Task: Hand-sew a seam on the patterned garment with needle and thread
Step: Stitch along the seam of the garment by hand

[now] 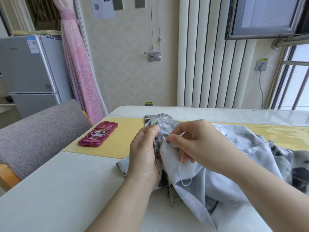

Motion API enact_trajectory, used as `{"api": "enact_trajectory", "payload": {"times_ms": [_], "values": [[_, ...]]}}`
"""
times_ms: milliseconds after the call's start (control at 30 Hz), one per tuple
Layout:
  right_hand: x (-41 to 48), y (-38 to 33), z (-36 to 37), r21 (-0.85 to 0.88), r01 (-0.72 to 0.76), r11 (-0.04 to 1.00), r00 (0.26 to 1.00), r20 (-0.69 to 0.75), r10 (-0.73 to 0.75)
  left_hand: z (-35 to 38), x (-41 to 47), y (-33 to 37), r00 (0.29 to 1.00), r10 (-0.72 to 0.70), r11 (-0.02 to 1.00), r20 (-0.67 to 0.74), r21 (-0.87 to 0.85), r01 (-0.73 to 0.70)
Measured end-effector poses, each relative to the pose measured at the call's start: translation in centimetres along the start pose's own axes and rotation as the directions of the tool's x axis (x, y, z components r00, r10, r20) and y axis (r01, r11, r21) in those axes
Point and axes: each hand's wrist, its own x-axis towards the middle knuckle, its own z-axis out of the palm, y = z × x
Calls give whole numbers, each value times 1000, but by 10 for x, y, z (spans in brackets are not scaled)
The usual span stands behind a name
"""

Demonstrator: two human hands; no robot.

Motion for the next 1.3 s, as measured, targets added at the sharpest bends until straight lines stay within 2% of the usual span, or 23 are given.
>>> {"api": "enact_trajectory", "payload": {"times_ms": [800, 967, 1133, 1200, 1300], "values": [[2, 0, -1, 0, -8, 1000, 1000, -10, 8, 1, -2, 2, 998, 59, 996, 8, 62, -60], [1, 1, -3, 6, -15, 1000, 1000, -17, 15, -2, -2, 2, 976, 204, 955, 73, 206, -215], [3, 5, -4, 20, -14, 1000, 999, -43, 15, -3, -5, 3, 893, 392, 787, 223, 421, -450], [5, 8, -5, 41, -9, 999, 998, -55, 11, -1, -8, 3, 871, 418, 735, 258, 468, -491], [8, 13, -9, 124, 13, 992, 996, -88, -2, -2, -8, 2, 879, 402, 743, 257, 469, -477]]}}
